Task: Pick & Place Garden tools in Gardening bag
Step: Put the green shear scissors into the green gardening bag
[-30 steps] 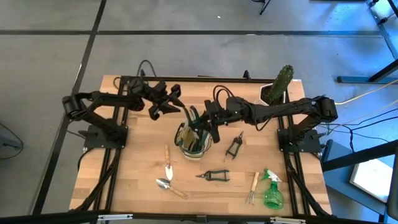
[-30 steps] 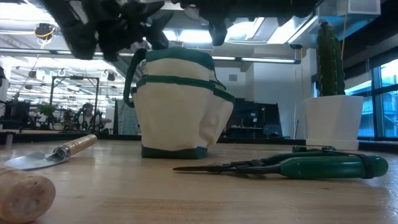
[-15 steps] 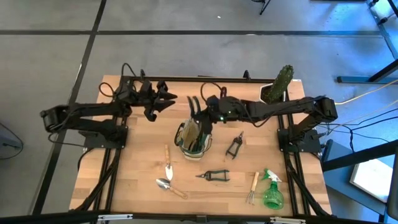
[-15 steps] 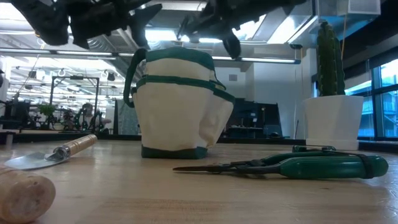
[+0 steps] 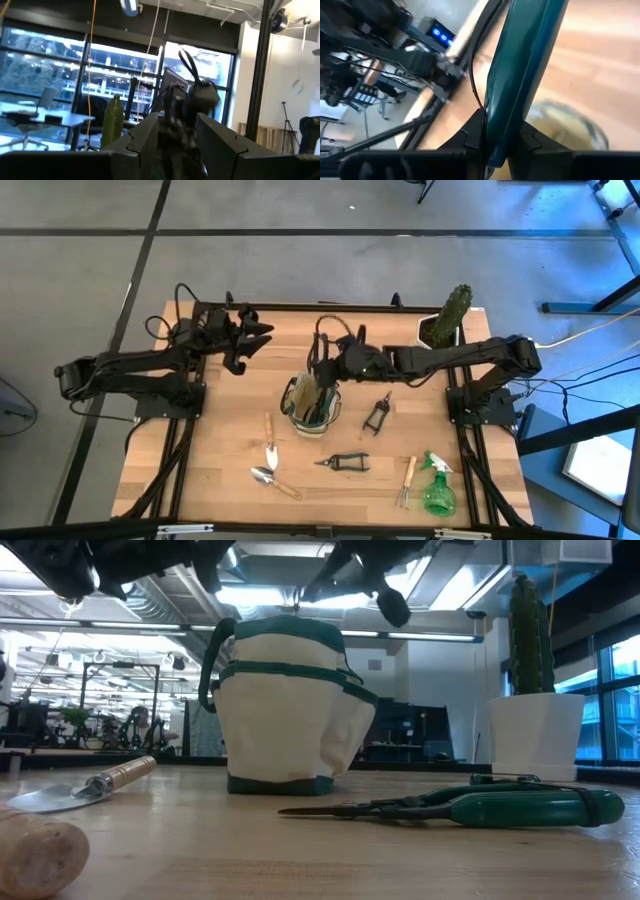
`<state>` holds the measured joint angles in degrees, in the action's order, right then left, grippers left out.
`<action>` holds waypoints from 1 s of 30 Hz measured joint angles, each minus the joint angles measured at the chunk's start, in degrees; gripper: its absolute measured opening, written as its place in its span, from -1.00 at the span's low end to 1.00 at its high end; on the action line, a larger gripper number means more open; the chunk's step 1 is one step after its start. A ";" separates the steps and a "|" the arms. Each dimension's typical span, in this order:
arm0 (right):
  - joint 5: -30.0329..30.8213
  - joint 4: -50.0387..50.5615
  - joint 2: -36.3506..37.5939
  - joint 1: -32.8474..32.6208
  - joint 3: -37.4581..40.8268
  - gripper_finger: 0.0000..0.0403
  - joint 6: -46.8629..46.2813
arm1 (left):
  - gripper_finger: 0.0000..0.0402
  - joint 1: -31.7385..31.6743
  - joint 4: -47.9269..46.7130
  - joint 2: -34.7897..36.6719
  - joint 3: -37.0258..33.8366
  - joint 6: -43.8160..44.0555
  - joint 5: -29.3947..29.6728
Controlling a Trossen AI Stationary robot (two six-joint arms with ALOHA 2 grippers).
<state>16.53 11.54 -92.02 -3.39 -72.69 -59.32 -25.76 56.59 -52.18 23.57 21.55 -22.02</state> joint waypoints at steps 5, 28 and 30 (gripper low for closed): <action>0.18 -0.10 -3.00 -2.01 0.02 -0.75 -6.30 | -0.36 0.02 0.19 2.47 0.00 -1.06 -0.04; 8.80 0.83 -9.32 -8.89 0.09 -0.75 -16.78 | -0.36 0.00 -2.05 5.23 0.02 -2.40 -1.46; 10.49 1.01 -9.32 -9.53 0.09 -0.75 -17.45 | -0.36 0.00 -2.05 5.23 0.02 -2.38 -2.11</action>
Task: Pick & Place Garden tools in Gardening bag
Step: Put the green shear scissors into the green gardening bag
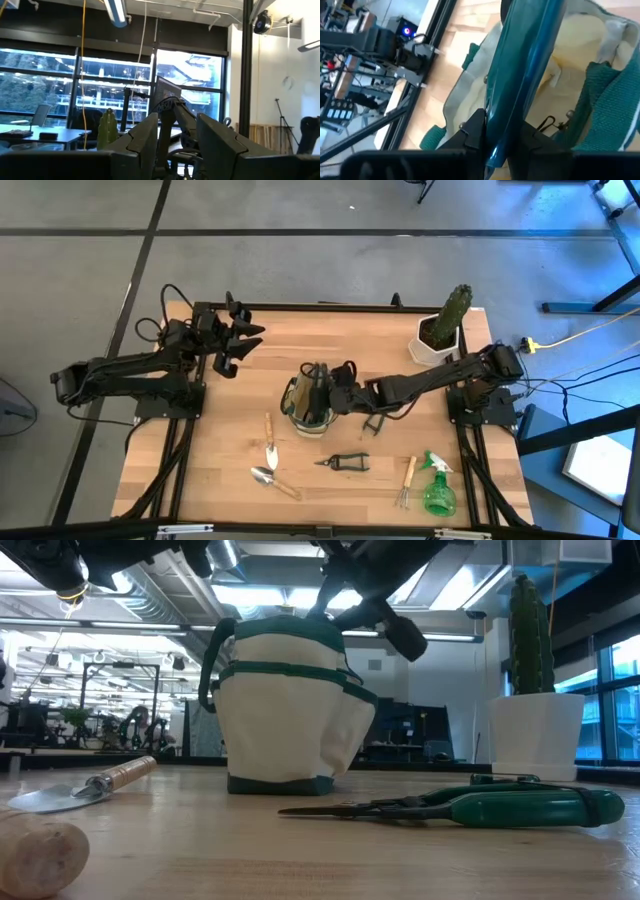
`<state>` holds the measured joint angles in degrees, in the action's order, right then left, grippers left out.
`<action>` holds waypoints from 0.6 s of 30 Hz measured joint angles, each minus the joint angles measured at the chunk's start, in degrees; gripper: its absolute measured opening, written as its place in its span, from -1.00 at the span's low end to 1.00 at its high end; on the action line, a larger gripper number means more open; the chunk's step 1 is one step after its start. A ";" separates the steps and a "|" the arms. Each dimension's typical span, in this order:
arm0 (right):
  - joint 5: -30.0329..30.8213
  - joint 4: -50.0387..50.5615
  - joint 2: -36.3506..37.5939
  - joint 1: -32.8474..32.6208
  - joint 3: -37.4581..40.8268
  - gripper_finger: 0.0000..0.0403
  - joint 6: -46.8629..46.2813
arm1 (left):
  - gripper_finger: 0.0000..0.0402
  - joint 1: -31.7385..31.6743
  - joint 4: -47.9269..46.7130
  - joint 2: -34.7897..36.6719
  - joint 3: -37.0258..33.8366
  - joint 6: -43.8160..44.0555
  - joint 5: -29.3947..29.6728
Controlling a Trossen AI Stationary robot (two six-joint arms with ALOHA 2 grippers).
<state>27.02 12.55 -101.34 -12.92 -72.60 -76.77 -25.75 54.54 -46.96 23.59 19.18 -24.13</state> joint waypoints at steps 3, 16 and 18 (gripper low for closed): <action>1.09 0.17 0.02 -0.38 0.00 -0.75 -0.45 | -0.36 0.00 0.04 0.28 0.00 0.07 -0.46; -6.52 -3.56 -6.11 -0.33 0.02 -0.75 -2.10 | -0.36 0.00 -0.50 0.91 0.02 2.79 -3.16; -8.58 -4.19 -6.61 -0.18 0.04 -0.75 -2.12 | -0.36 0.00 -0.37 1.04 0.02 3.34 -4.25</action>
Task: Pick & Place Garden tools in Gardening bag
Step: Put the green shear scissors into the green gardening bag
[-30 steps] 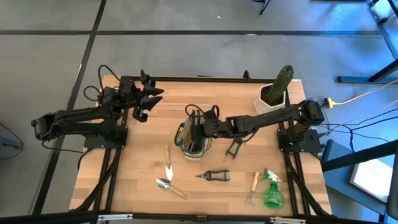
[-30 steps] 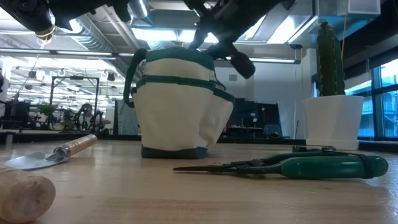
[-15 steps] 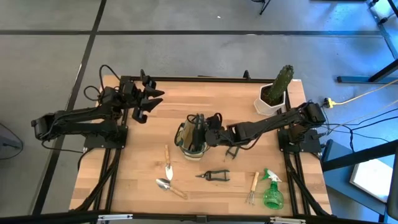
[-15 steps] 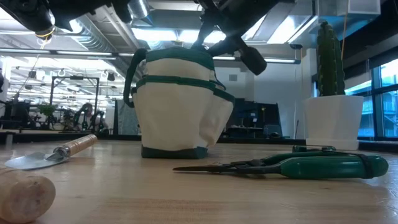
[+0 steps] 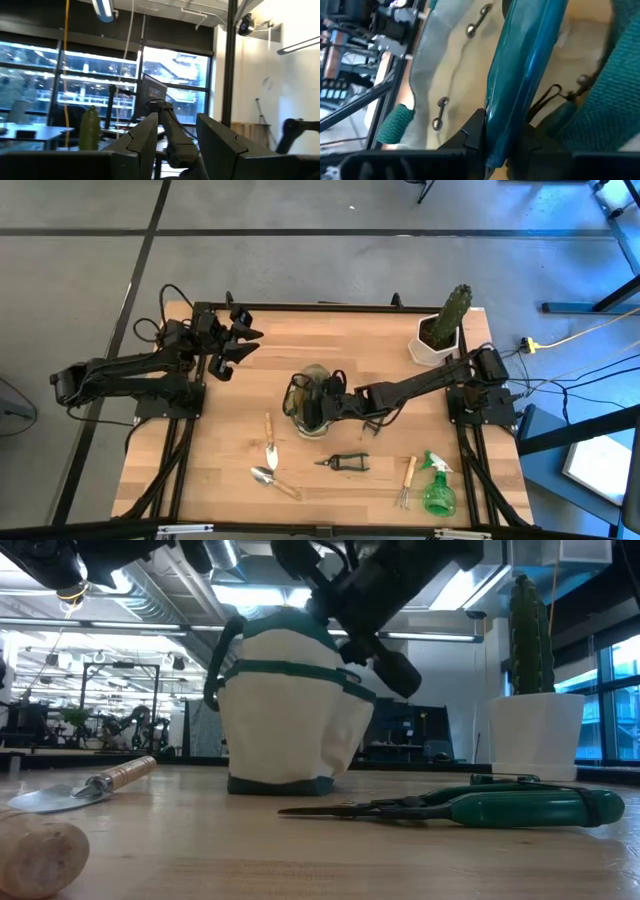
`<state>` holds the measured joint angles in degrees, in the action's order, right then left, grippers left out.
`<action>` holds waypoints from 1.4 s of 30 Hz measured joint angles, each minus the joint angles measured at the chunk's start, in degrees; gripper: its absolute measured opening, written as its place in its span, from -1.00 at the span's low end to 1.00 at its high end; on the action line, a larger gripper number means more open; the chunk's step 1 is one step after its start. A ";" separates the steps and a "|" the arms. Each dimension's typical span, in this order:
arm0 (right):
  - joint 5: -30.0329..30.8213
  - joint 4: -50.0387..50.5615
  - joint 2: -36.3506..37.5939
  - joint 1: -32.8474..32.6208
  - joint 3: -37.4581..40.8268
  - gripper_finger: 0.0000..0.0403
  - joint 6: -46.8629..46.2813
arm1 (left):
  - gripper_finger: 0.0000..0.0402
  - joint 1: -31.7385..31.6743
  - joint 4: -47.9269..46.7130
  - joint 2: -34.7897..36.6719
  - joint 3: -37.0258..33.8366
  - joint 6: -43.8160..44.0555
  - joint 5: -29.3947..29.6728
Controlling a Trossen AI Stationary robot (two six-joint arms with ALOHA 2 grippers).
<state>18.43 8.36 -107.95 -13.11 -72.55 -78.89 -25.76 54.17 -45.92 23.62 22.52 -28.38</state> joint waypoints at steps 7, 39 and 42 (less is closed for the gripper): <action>-2.24 1.07 -0.15 1.38 -0.11 -0.75 -0.35 | -0.36 0.45 -0.11 0.12 0.00 0.77 -0.50; -7.01 24.51 -3.04 4.55 -14.19 -0.75 0.58 | -0.36 1.33 -0.38 1.26 0.02 0.90 -3.09; -8.22 25.94 -3.97 4.51 -15.28 -0.75 0.84 | -0.36 1.33 -0.38 1.26 0.02 0.88 -3.17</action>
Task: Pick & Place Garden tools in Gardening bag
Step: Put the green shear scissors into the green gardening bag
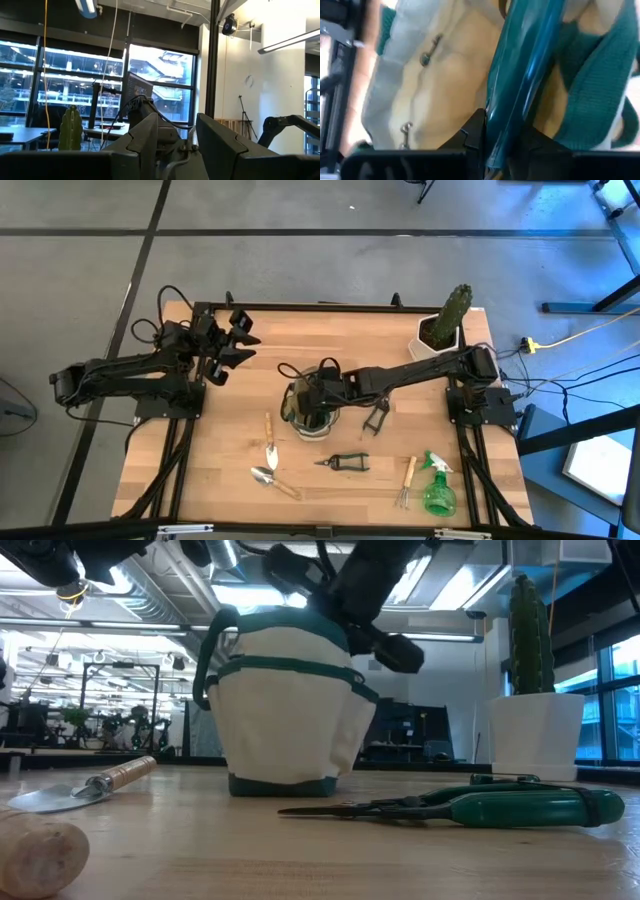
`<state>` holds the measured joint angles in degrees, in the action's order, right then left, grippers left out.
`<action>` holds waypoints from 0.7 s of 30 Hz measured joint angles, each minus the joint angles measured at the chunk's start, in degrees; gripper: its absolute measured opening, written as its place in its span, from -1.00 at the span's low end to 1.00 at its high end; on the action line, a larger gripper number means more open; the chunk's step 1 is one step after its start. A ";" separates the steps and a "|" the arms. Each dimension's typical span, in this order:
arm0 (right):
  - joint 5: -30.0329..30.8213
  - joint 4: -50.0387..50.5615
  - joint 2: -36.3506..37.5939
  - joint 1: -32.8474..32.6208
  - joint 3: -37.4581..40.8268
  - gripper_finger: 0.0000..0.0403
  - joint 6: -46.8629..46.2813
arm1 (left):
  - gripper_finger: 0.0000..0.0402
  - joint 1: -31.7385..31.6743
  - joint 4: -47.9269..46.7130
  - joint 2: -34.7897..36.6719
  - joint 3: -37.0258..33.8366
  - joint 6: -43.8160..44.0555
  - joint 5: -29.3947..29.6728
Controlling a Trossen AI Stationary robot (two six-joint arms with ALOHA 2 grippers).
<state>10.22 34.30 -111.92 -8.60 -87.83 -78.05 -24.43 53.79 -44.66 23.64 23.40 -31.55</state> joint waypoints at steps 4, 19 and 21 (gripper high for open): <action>-0.20 2.88 -1.79 -0.18 -2.56 -0.75 0.72 | -0.36 0.00 0.03 0.11 0.00 -0.02 -0.05; -3.58 8.60 -8.38 1.17 -8.41 -0.75 3.54 | -0.36 0.00 -0.10 1.11 0.00 1.00 -1.10; -3.53 8.31 -8.52 1.33 -8.41 -0.75 3.64 | -0.36 0.02 -0.08 1.09 0.00 1.11 -1.20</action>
<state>6.69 42.60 -120.44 -7.27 -96.25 -74.40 -24.40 53.71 -43.57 23.64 24.51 -32.75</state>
